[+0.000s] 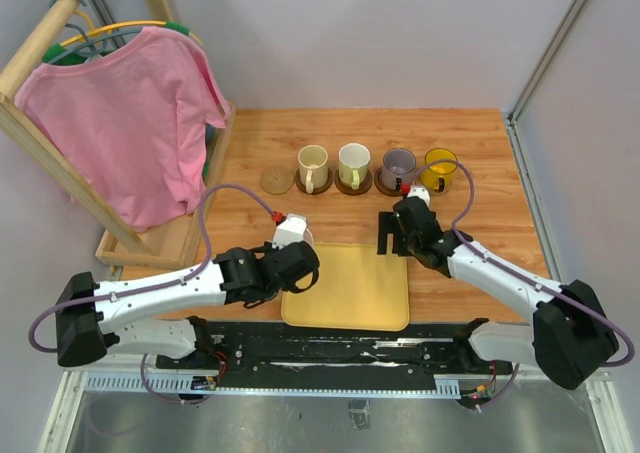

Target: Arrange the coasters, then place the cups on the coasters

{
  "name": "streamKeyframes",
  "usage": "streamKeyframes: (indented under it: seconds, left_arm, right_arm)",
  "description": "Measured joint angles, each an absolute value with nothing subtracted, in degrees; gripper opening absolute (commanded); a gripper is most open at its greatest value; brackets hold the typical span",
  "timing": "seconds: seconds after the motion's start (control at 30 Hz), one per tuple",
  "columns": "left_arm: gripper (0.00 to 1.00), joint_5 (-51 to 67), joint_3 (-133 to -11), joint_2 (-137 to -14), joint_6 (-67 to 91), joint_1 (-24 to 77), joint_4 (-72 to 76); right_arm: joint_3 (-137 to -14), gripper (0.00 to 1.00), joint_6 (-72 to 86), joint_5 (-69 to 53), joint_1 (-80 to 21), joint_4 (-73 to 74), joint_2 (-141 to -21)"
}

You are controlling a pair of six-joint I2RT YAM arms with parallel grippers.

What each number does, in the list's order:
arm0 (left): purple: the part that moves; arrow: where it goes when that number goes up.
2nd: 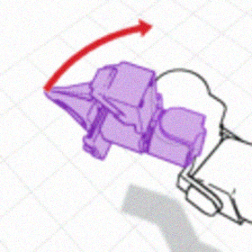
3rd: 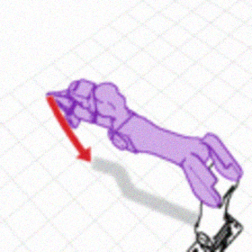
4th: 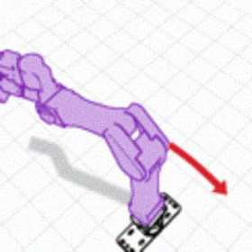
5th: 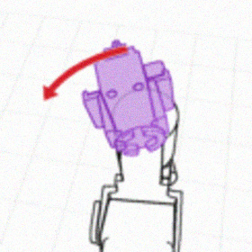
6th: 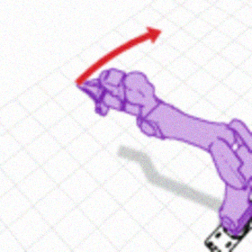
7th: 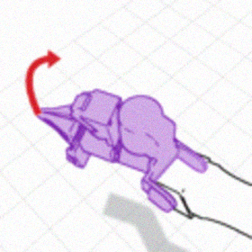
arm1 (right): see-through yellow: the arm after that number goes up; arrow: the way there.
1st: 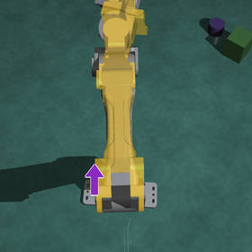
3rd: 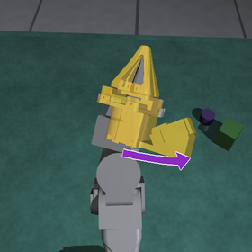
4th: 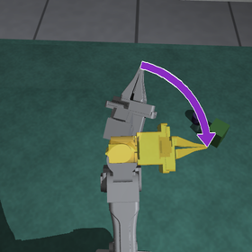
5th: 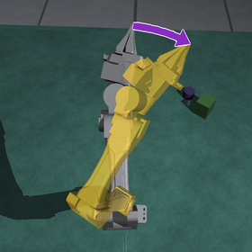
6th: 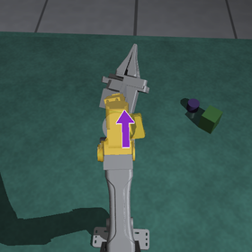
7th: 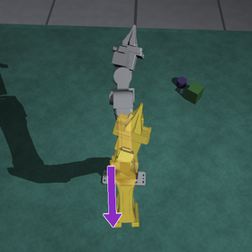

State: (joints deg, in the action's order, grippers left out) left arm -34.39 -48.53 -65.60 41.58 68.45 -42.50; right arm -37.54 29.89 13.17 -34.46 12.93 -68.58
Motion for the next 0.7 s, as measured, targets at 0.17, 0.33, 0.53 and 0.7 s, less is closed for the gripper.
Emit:
streamKeyframes:
  seconds: [0.17, 0.33, 0.53, 0.7]
  left_arm:
    - [0.00, -34.8, -46.7, -64.4, 37.4, 59.4, -39.8]
    - [0.01, -34.7, -46.0, -64.0, 31.7, 50.4, -35.3]
    - [0.01, -31.9, -46.0, -65.1, 25.1, 41.0, -26.9]
    - [0.01, -28.4, -46.3, -70.0, 20.8, 34.5, -20.9]
  right_arm:
    - [-40.2, 0.64, 28.1, 12.3, -34.5, 10.6, -72.3]
    - [-43.0, 0.50, 26.6, 10.1, -34.5, 8.3, -76.5]
    - [-47.2, 0.45, 25.3, 6.9, -34.9, 5.8, -83.4]
    - [-51.0, 0.44, 24.3, 5.0, -36.1, 5.1, -89.3]
